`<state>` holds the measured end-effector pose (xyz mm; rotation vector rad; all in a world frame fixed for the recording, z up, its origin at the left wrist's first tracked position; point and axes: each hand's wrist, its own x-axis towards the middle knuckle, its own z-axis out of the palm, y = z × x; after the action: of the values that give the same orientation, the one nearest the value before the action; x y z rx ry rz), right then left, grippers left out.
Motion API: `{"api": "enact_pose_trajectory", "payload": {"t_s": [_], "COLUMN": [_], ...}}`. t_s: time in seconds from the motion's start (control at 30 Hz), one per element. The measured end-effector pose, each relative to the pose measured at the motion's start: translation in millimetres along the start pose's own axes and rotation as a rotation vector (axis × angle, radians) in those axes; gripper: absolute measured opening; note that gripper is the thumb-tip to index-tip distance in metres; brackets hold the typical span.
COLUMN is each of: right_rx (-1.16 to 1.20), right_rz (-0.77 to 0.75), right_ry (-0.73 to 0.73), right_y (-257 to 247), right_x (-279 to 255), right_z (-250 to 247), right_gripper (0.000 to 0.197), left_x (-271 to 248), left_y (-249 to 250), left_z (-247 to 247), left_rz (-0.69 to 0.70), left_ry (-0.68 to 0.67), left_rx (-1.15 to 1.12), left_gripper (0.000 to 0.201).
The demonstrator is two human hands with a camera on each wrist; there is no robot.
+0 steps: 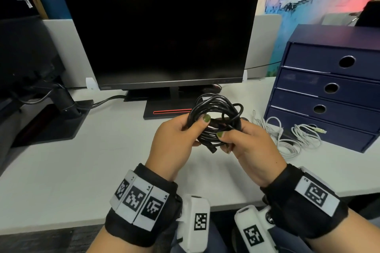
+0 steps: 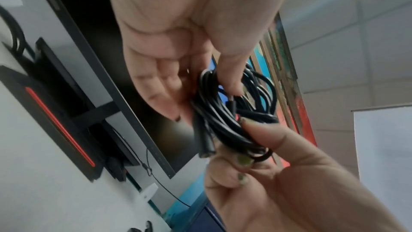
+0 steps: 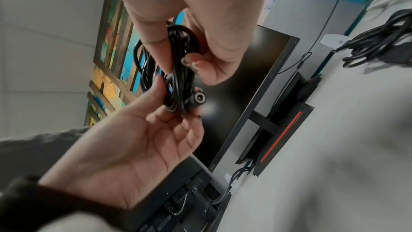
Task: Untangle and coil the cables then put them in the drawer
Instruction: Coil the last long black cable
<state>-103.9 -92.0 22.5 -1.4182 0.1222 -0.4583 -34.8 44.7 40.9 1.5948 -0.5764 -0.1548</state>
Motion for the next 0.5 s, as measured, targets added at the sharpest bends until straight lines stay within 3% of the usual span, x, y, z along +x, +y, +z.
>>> {"api": "enact_pose_trajectory", "payload": {"t_s": [0.1,0.27,0.33,0.5], "right_rx": [-0.058,-0.107,-0.085,-0.002], "right_rz": [-0.001,-0.028,-0.046,-0.053], "right_ry": [-0.015,0.035,0.021,-0.197], "right_y": [-6.4,-15.3,-17.2,-25.5], "right_x": [3.3,4.6,1.7,0.0], "right_z": [-6.7,-15.5,-15.9,-19.7], "right_gripper": [0.018,0.077,0.075,0.048], "left_x": [0.1,-0.6,1.0,2.6], "left_y": [-1.6,0.9,-0.5,-1.4], "left_z": [-4.1,-5.0,-6.3,-9.4], "left_rz": [0.014,0.048,0.011,-0.017], "left_ry": [-0.079,-0.148,-0.140,-0.177], "left_rx": [0.056,0.070,0.019,-0.084], "left_gripper": [0.018,0.020,0.021,0.043]}}
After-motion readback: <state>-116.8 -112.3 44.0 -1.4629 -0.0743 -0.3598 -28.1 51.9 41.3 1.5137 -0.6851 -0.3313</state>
